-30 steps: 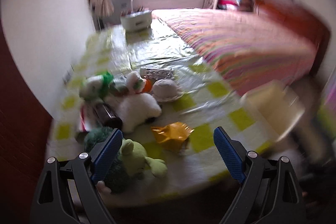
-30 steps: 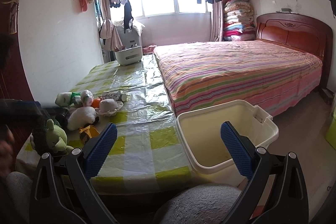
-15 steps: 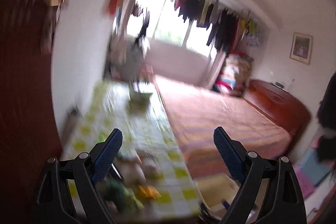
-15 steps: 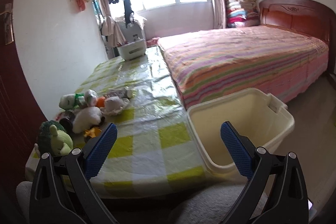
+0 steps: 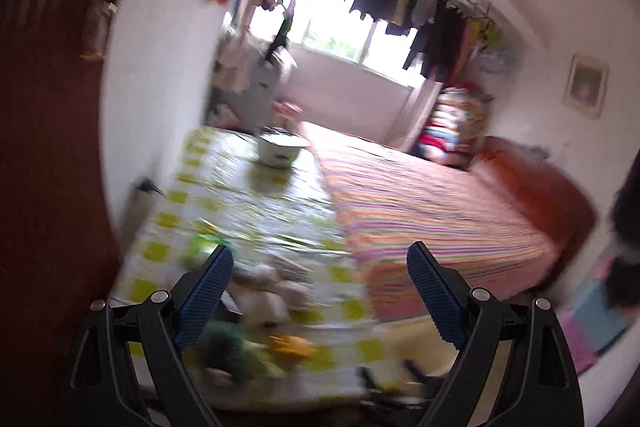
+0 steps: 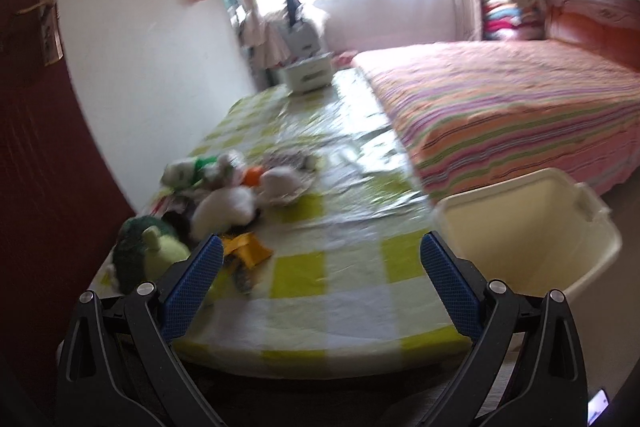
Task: Collect trash
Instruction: 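Move the right tool toward the yellow wrapper on the table, then close the right gripper on the yellow snack wrapper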
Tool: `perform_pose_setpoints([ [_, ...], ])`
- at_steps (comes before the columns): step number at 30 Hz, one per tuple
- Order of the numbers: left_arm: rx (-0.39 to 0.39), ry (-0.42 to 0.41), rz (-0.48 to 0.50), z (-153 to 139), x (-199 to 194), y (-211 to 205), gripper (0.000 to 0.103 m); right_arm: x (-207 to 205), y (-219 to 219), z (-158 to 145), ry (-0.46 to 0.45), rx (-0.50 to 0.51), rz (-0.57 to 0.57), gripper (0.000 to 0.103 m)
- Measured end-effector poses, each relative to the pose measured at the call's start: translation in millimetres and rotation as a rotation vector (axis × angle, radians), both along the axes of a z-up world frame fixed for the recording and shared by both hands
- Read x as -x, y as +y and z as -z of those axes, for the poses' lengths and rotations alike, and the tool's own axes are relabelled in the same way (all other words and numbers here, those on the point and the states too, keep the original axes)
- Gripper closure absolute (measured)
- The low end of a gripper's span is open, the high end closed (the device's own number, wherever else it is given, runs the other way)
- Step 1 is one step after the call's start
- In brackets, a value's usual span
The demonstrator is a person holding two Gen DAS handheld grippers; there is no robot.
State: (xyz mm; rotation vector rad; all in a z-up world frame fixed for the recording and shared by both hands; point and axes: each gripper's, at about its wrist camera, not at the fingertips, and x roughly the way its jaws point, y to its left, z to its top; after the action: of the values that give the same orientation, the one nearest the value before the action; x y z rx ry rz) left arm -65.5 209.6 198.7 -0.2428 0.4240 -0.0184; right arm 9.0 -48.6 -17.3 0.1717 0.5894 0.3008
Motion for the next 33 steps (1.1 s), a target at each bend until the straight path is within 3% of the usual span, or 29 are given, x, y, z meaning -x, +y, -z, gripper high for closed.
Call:
perform_pose_setpoints([
  [2,-0.119,0.027,-0.091,22.0,-2.1,6.5,0.017,-4.9,10.6,3.7,0.009,0.005,-0.036,0.006],
  [6,-0.265,0.132,-0.174,77.6,-4.6,24.5,0.017,-32.4,34.8,17.0,0.087,0.014,-0.110,0.006],
  [11,-0.263,0.321,-0.125,155.2,-10.4,38.4,0.017,-54.5,63.7,36.3,0.165,0.055,-0.200,0.006],
  [13,-0.268,0.352,-0.116,173.7,-11.6,38.1,0.017,-61.7,73.6,43.9,0.196,0.064,-0.218,0.006],
  [20,-0.268,0.388,-0.105,190.7,-19.6,31.3,0.017,-92.0,93.1,70.9,0.296,0.069,-0.262,0.020],
  [23,-0.257,0.400,-0.100,197.0,-27.8,31.3,0.017,-97.0,101.9,76.1,0.309,0.091,-0.284,0.033],
  [24,-0.254,0.404,-0.100,198.8,-29.9,30.9,0.017,-97.6,105.1,76.7,0.305,0.091,-0.314,0.052],
  [25,-0.247,0.410,-0.097,199.8,-32.0,30.8,0.017,-98.3,107.2,77.8,0.315,0.085,-0.331,0.080],
  [28,-0.233,0.424,-0.087,202.9,-38.9,28.7,0.017,-96.4,105.8,77.7,0.306,0.072,-0.342,0.086],
  [30,-0.230,0.432,-0.078,205.4,-42.7,27.4,0.017,-92.8,101.3,75.3,0.291,0.056,-0.349,0.099],
  [33,-0.233,0.443,-0.077,211.3,-49.0,26.4,0.017,-85.8,91.1,70.3,0.261,0.032,-0.352,0.099],
])
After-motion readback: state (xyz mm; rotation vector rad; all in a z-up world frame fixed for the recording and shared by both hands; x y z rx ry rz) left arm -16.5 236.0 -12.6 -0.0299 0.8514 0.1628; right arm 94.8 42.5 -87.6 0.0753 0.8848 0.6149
